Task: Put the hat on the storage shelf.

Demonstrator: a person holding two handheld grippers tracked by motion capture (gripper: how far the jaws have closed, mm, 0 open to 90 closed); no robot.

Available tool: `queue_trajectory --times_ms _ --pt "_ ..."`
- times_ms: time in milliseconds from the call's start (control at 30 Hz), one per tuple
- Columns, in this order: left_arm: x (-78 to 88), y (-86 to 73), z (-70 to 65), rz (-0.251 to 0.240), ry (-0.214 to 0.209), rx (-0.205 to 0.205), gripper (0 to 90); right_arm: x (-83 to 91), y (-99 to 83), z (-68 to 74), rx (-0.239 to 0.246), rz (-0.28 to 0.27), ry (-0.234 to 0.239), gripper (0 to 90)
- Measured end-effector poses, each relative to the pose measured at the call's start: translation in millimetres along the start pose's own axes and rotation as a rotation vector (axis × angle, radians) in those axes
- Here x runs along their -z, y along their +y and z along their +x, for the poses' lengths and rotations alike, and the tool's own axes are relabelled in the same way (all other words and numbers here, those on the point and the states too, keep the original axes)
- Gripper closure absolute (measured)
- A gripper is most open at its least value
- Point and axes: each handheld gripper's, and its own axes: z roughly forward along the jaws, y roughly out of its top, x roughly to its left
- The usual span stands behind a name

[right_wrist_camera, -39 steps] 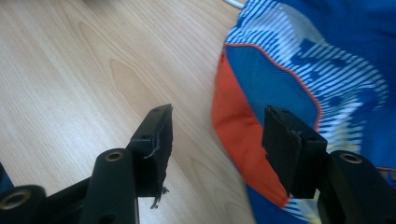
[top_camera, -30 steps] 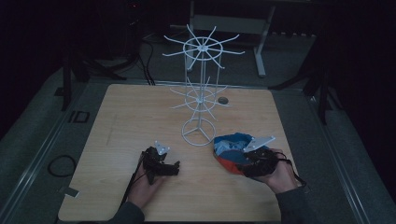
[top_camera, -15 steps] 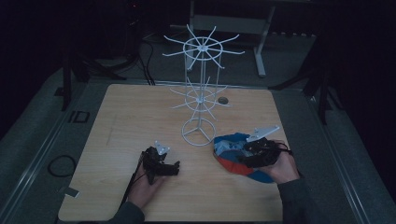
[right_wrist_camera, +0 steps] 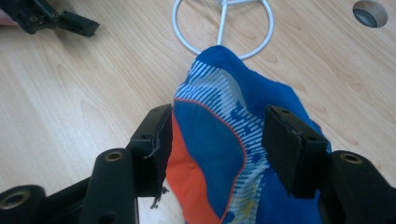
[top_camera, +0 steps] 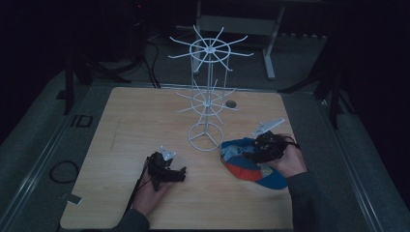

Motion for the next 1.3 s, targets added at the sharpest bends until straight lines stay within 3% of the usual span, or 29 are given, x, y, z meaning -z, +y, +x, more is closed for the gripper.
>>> queue_trajectory --times_ms 533,933,1100,1300 --pt "-0.1 0.0 0.1 -0.001 0.002 -0.003 2.5 -23.7 16.2 -22.9 0.007 0.014 -0.01 37.0" --pt "0.0 0.0 0.2 0.0 0.002 -0.004 2.6 -52.6 26.4 -27.3 0.047 0.086 -0.039 25.3" --pt "0.0 -0.1 0.1 0.0 0.002 -0.003 2.5 -63.8 28.1 -32.9 0.025 0.085 -0.052 25.3" --pt "0.0 -0.1 0.1 0.001 0.001 -0.002 2.5 -80.4 32.1 -32.4 0.046 0.16 -0.051 24.2"
